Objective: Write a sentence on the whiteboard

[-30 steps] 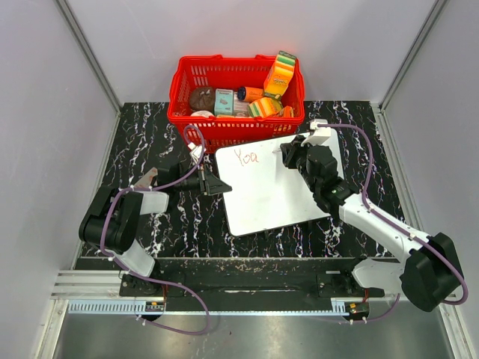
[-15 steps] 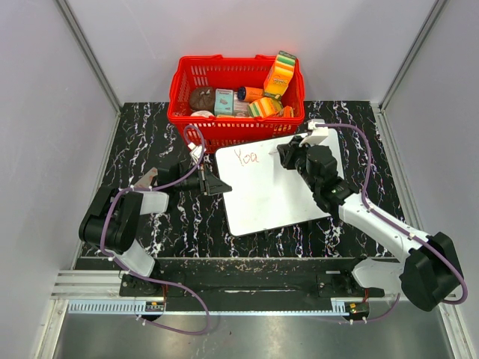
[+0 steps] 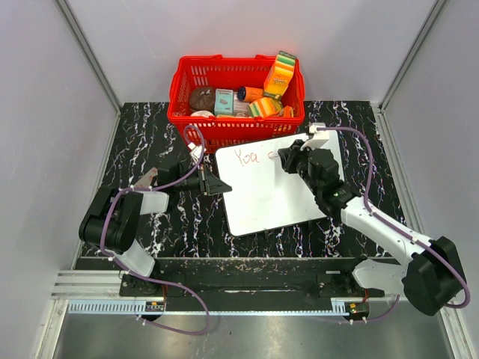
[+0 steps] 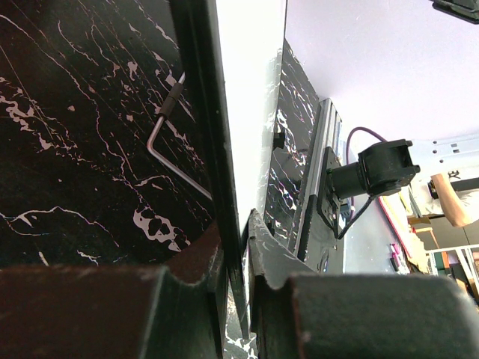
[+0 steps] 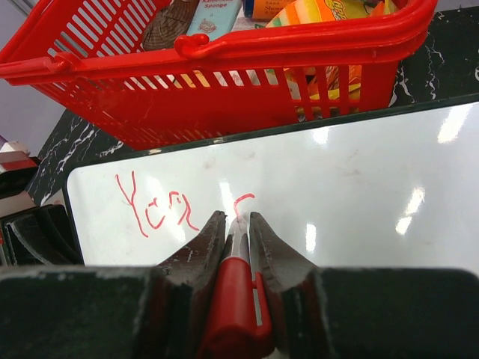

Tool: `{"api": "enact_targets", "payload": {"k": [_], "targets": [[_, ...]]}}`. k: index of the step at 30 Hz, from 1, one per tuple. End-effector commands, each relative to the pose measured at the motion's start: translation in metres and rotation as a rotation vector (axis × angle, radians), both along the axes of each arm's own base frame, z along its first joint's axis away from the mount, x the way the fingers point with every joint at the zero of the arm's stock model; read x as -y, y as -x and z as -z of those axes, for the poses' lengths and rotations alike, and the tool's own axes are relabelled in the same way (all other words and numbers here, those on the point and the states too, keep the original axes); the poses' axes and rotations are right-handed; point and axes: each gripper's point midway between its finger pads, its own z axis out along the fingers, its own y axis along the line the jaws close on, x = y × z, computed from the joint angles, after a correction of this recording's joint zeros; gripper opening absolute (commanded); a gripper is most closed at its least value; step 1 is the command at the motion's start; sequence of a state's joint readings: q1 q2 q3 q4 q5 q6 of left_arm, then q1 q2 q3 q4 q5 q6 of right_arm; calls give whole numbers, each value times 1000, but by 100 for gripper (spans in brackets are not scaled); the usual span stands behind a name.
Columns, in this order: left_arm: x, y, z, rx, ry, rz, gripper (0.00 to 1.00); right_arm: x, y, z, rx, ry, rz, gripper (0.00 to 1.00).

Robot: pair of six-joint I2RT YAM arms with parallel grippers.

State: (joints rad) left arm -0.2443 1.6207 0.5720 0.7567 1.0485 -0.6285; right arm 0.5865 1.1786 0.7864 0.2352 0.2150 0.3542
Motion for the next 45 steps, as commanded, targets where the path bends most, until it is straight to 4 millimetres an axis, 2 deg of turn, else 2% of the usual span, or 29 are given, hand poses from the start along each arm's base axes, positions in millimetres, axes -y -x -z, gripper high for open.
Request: {"api": "enact_targets", "payload": {"k": [1,8,19,23,36,45], "targets": [[7,-5,-3,132,-15,29,0,9,5,1,-2,5,23,0],[7,-5,-3,132,-15,30,0,19,3,0,1,-2,78,0],[7,-6,-4,135,-14,29,0,23,2,-40,102,-68,97,0],[7,-5,-4,133,-15,29,0,26,-1,-49,120,-58,119,0],[7,-5,-3,132,-15,30,0,35,-18,-51,114,-16,151,0],[7,-5,-3,132,-15,30,0,25,-18,-41,87,-29,107,0]]}}
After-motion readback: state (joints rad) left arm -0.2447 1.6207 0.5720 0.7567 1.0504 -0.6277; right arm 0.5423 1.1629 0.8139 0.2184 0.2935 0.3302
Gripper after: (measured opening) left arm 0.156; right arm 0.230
